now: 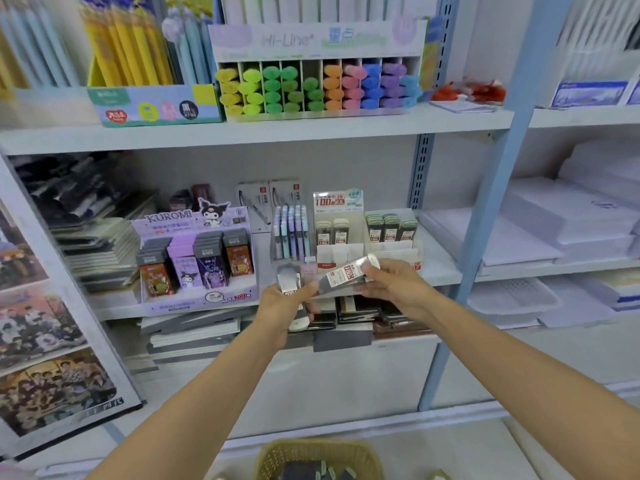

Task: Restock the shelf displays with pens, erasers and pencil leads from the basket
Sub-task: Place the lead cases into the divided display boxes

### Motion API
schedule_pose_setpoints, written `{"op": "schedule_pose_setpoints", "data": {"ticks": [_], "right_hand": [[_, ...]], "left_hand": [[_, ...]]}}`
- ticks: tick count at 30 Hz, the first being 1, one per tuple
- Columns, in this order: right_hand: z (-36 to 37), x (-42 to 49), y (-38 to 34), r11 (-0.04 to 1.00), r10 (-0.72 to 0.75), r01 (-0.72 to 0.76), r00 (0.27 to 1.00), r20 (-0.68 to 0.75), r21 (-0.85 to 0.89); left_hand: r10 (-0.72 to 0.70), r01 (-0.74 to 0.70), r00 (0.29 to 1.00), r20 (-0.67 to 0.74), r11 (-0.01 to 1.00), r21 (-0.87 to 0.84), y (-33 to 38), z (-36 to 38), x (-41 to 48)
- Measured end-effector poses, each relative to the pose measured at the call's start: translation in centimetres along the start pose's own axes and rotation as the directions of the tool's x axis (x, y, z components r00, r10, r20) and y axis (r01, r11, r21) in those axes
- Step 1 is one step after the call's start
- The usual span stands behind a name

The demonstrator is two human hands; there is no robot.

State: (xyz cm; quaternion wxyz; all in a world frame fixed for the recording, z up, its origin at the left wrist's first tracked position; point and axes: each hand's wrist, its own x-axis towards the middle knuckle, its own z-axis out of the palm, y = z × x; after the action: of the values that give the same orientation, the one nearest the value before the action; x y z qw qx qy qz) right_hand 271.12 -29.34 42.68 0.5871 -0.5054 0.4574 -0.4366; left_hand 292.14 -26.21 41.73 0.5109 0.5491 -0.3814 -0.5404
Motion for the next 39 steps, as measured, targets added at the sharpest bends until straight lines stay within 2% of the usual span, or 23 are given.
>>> {"op": "schedule_pose_setpoints", "data": {"ticks": [3, 5, 7, 9, 11, 14, 16, 19, 24, 31, 34, 39], "right_hand": [[-1.6, 2.4, -2.7, 0.974, -0.212, 0.198, 0.969, -0.125, -0.112], [-2.7, 4.1, -4.5, 0.918, -0.337, 0.269, 0.917, -0.214, -0.293], [-3.6, 5.8, -5.9, 0.8, -0.473, 0.296, 0.846, -0.245, -0.521], [-4.1, 7.2, -6.9, 0.656, -0.591, 0.297, 0.774, -0.227, -0.694], [-4.1, 8.6, -7.2, 0.545, -0.657, 0.282, 0.729, -0.194, -0.789], [-3.6, 10.5, -6.9, 0.402, -0.692, 0.237, 0.711, -0.124, -0.885], [-3.3, 11.5, -6.5, 0.344, -0.688, 0.21, 0.719, -0.094, -0.915], [-3.1, 12.4, -5.9, 0.328, -0.692, 0.206, 0.717, -0.086, -0.922], [-2.8, 12.8, -4.8, 0.313, -0.605, 0.203, 0.796, -0.03, -0.928], [-3.3, 13.1, -5.4, 0.333, -0.636, 0.259, 0.772, -0.014, -0.907], [-3.3, 13.0, -5.2, 0.348, -0.608, 0.291, 0.794, 0.022, -0.891], [-2.7, 13.4, -5.3, 0.348, -0.612, 0.298, 0.791, 0.026, -0.889]], "left_hand": [[-0.005, 0.006, 0.999, 0.044, 1.0, -0.028, 1.0, 0.4, 1.8], [-0.029, 0.032, 0.998, 0.048, 0.997, -0.07, 1.6, 0.8, 2.9], [-0.037, 0.042, 0.998, 0.047, 0.994, -0.098, 2.0, 1.1, 4.0], [-0.034, 0.04, 0.998, 0.058, 0.993, -0.109, 2.4, 1.3, 5.1], [-0.032, 0.043, 0.996, 0.084, 0.99, -0.131, 2.6, 1.4, 5.9], [-0.016, 0.03, 0.994, 0.104, 0.99, -0.135, 2.5, 1.2, 6.8], [0.009, 0.006, 0.994, 0.109, 0.991, -0.132, 2.2, 0.9, 7.1], [0.062, -0.052, 0.993, 0.105, 0.994, -0.101, 1.9, 0.5, 7.3], [0.11, -0.11, 0.987, 0.116, 0.994, -0.01, 1.5, 0.4, 7.2], [0.122, -0.12, 0.987, 0.107, 0.992, -0.023, 1.8, 0.1, 7.1], [0.104, -0.101, 0.988, 0.113, 0.994, -0.038, 1.8, -0.1, 7.1], [0.106, -0.102, 0.985, 0.135, 0.994, -0.036, 1.8, -0.1, 7.0]]}}
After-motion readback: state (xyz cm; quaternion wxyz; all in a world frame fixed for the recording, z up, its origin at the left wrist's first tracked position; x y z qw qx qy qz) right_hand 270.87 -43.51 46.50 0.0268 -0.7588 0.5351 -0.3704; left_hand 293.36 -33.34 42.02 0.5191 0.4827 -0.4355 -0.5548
